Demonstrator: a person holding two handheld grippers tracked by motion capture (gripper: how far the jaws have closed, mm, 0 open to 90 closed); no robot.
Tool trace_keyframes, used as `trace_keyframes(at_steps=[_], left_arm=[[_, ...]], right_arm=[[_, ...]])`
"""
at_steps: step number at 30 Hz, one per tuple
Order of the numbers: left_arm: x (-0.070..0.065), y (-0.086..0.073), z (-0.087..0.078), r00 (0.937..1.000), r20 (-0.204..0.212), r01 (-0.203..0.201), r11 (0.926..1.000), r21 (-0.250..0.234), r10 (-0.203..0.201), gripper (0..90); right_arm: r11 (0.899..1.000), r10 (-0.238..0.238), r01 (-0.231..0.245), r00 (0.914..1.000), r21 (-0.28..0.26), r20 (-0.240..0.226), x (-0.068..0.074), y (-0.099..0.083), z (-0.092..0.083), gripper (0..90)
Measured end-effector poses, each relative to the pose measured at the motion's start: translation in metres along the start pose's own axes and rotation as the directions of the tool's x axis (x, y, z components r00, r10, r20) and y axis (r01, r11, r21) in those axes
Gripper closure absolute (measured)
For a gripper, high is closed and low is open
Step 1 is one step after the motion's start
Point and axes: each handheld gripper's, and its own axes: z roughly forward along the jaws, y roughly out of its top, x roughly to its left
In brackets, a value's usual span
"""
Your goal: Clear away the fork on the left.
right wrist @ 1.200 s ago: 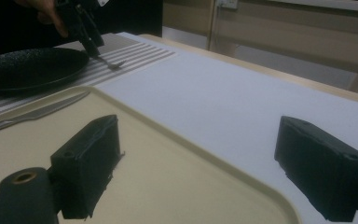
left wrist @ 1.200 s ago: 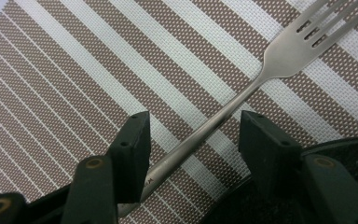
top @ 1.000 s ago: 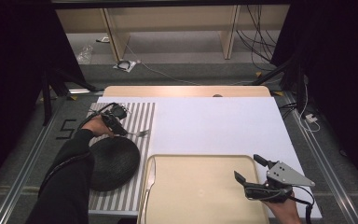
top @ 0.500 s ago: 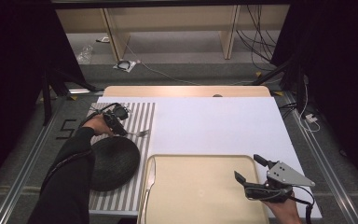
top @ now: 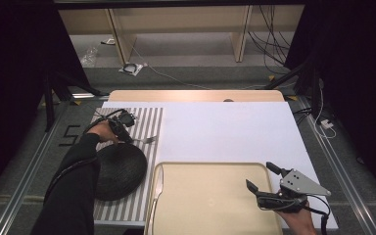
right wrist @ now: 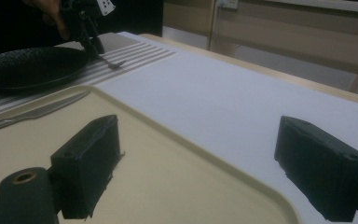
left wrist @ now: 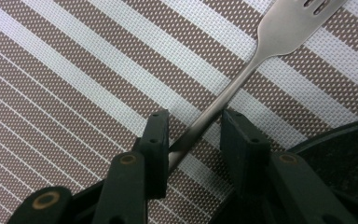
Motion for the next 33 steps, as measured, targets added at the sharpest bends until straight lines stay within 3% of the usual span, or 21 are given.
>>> trace_keyframes(at_steps=[23,26,33], left_arm=[[-0.0002,0.0001,0.0001,0.9981,0.055,0.028,0.9996,0.002,-0.028,78.4],[0.0006,0.0003,0.0003,0.9964,0.070,0.048,0.9989,0.004,-0.048,81.8],[0.0007,-0.0002,-0.0002,0.9962,0.068,0.055,0.9985,-0.005,-0.055,82.9]], right_arm=[[1.000,0.002,-0.002,1.0000,0.004,-0.001,-0.0001,-0.0003,0.0005,15.3],[1.000,0.002,-0.002,1.0000,0.003,-0.002,-0.0001,-0.0003,0.0005,15.3],[1.000,0.000,0.000,1.0000,0.004,-0.002,-0.0004,-0.0004,0.0008,15.4]])
